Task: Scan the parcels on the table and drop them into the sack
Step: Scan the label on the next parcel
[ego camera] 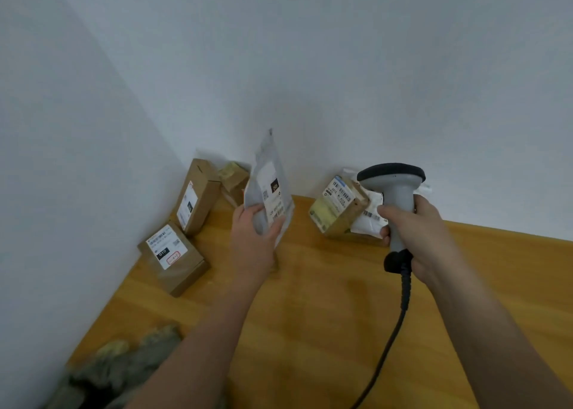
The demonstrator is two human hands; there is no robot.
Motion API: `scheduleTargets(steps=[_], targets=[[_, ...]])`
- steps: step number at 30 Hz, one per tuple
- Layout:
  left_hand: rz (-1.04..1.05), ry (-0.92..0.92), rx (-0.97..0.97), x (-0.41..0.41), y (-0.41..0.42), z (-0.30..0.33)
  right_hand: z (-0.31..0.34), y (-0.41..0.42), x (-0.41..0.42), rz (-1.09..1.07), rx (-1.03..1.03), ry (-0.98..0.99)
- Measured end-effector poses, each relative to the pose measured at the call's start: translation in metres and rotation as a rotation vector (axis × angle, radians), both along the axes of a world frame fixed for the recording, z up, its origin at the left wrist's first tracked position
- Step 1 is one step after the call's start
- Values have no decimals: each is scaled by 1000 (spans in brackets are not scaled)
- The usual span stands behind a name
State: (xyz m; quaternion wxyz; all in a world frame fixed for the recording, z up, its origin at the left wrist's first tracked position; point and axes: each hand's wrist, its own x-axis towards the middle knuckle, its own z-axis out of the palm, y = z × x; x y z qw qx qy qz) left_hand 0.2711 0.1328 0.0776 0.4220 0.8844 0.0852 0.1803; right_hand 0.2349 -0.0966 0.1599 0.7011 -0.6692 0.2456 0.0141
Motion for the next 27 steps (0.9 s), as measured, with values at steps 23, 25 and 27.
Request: scheduleTargets(steps=[23, 25, 27], targets=[[273, 30, -1316, -204, 90, 82, 32, 136, -162, 100, 111, -143], [263, 80, -1040, -210, 98, 85, 37, 134, -163, 132, 35, -176], [286, 128, -469, -213, 111, 82, 42, 126, -162, 187, -165, -232]])
